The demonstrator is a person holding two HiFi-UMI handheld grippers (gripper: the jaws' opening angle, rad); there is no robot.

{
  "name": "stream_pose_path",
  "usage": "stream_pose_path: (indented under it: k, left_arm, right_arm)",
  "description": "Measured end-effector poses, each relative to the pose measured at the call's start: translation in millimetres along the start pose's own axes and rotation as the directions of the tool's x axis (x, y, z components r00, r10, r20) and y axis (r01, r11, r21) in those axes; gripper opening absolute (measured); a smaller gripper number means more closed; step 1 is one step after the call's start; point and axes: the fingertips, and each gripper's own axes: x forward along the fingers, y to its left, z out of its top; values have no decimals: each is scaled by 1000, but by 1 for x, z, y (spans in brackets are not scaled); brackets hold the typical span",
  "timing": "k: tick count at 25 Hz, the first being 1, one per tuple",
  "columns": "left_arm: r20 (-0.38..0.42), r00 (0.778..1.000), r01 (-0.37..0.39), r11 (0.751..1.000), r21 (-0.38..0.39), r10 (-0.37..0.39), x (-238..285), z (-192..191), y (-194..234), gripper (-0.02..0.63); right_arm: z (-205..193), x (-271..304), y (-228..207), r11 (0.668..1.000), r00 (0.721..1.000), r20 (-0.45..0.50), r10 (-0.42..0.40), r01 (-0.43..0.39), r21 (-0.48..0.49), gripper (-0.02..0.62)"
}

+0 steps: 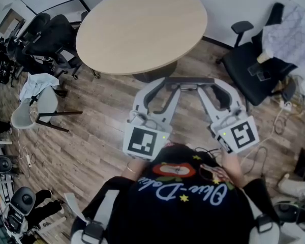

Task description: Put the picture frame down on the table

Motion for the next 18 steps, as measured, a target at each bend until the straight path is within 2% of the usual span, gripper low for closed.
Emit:
stream_pose_path:
  k: [18]
  left_arm:
    - [9, 1000, 4, 1000, -1, -4, 24, 3, -36, 129]
  right_arm:
    - [-6, -31, -28, 1000, 1000, -4, -5, 5, -19, 84]
